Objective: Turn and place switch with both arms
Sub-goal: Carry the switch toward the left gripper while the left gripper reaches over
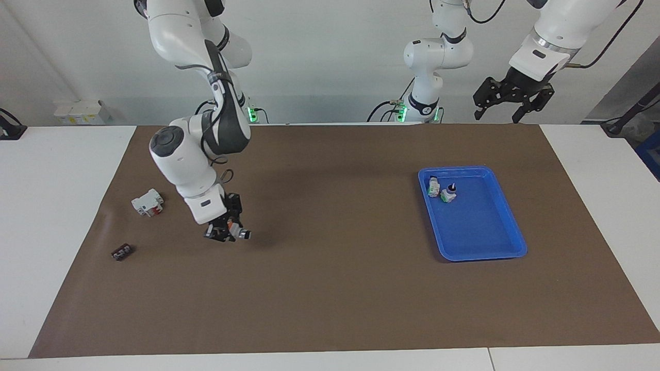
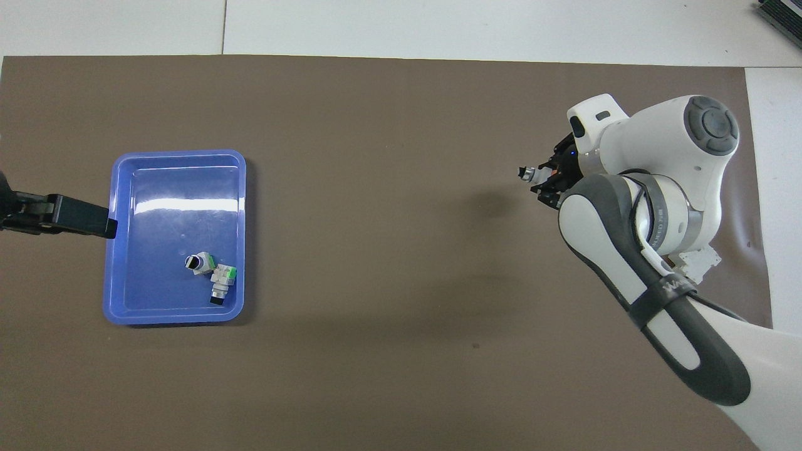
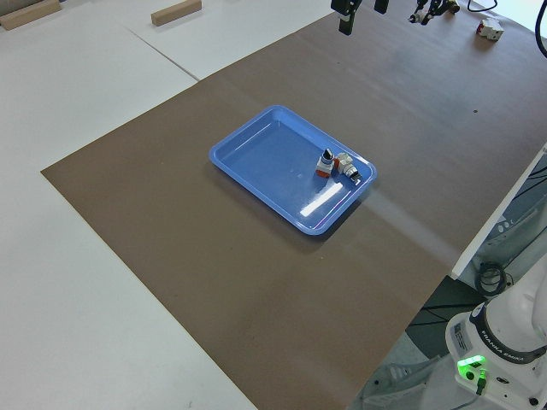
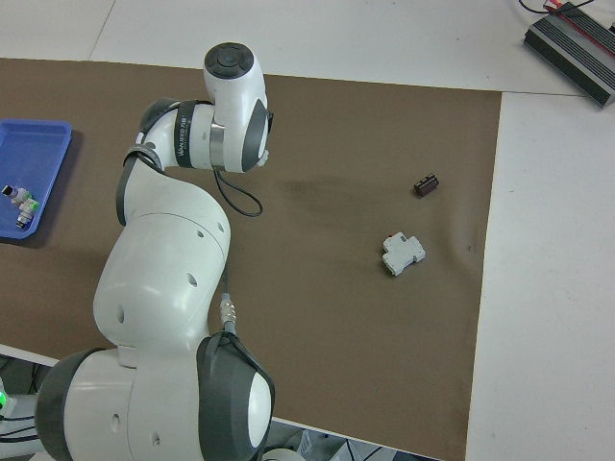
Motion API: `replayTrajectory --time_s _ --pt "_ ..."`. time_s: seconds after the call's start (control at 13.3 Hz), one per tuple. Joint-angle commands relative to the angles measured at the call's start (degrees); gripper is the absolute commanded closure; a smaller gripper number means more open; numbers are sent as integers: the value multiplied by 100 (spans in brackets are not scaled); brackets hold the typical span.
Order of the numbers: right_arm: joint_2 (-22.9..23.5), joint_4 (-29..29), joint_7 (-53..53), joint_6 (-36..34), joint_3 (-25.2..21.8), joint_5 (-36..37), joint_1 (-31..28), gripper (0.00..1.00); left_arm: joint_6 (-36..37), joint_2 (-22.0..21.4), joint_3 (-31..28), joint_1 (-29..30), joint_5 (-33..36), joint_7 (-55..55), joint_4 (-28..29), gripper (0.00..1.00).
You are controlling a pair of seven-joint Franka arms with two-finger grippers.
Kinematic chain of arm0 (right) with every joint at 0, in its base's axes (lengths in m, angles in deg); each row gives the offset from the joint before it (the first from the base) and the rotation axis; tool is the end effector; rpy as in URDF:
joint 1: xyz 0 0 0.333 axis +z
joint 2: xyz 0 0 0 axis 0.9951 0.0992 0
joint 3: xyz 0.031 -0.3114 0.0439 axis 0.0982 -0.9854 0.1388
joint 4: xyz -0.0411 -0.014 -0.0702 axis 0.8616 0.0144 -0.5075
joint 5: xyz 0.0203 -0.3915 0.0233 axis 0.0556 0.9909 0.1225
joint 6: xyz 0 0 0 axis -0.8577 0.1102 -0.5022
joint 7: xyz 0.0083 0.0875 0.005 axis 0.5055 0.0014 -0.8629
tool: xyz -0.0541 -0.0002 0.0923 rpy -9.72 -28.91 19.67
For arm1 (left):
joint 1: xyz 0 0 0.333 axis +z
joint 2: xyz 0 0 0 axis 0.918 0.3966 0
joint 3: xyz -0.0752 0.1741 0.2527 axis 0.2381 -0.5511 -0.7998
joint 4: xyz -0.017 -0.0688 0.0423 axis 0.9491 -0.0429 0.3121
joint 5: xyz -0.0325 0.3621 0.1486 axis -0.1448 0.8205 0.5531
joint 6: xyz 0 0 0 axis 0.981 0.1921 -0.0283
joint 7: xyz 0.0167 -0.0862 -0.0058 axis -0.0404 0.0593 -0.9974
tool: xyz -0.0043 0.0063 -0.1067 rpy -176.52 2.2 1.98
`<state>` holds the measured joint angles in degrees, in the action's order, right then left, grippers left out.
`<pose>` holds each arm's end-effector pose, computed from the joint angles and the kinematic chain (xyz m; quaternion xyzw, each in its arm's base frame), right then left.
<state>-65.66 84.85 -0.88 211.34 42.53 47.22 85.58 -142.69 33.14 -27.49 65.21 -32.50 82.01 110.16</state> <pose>0.6290 0.1438 0.4108 -0.8080 -0.5711 -0.1141 0.0895 0.5163 -0.0665 0.6624 0.9952 -0.0637 -0.0216 0.0712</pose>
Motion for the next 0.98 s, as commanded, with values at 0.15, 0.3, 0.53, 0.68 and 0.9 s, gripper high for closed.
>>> replayTrajectory --time_s 0.15,0.3,0.53,0.68,0.9 --pt "-54 -508 106 -187 1120 -743 -56 100 -152 -153 -102 37 -1154 10 236 0" --pt "-150 -728 -95 -178 1526 -752 -47 100 -353 -214 -111 37 -1717 -25 490 1" --pt "-545 -781 -745 -187 1738 -734 153 100 -1221 -556 -102 29 -2499 -25 1358 0" --pt "-730 -781 -1053 -187 1738 -743 303 100 -1540 -644 -102 20 -3087 -69 1712 2" --pt "-748 -808 -1457 -21 1747 -691 593 100 -1804 -680 -93 2 -3835 -270 1976 4"
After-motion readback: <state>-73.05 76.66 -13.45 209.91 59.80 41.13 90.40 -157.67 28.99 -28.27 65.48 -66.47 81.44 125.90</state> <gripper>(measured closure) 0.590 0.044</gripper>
